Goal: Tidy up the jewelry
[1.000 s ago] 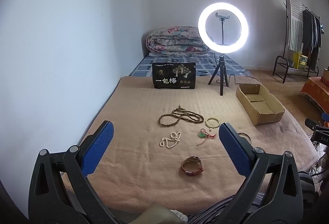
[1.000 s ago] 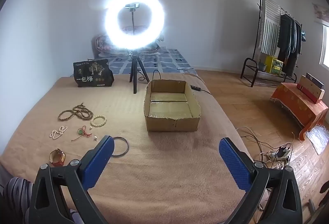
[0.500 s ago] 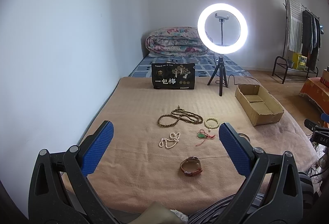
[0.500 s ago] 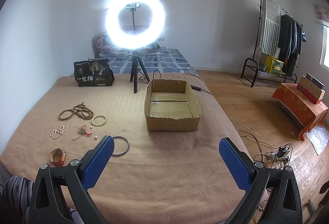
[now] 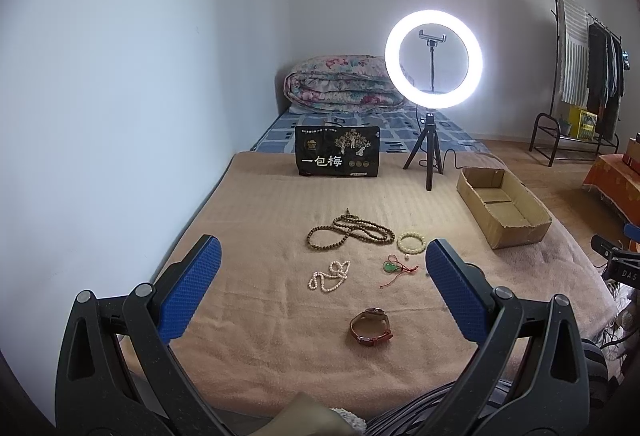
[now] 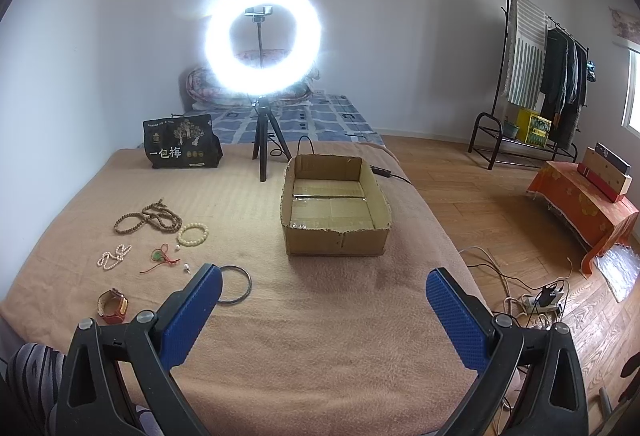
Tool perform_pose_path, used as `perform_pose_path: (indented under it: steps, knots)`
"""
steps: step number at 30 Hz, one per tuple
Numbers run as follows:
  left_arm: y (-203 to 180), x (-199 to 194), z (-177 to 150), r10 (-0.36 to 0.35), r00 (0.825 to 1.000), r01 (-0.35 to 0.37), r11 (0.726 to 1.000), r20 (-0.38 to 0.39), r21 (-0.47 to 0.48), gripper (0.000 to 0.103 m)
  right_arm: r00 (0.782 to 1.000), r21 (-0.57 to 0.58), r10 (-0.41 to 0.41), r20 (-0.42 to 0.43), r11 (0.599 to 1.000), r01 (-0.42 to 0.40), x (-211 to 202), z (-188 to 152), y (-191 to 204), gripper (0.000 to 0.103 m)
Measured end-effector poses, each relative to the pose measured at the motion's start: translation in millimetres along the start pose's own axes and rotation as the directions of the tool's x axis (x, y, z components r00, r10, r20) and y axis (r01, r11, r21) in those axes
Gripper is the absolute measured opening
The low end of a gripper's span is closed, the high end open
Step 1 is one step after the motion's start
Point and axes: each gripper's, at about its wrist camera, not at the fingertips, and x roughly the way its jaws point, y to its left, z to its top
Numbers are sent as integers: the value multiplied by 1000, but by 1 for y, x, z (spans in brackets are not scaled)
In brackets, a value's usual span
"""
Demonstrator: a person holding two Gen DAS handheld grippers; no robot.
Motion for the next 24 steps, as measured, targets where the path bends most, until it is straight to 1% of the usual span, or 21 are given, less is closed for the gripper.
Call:
perform_pose_path:
  steps: [24]
  knots:
    - [-2, -1, 0, -2, 1000, 2, 1000, 8, -2, 103, 1000, 0, 3, -7, 1000, -3, 2, 1, 2, 103]
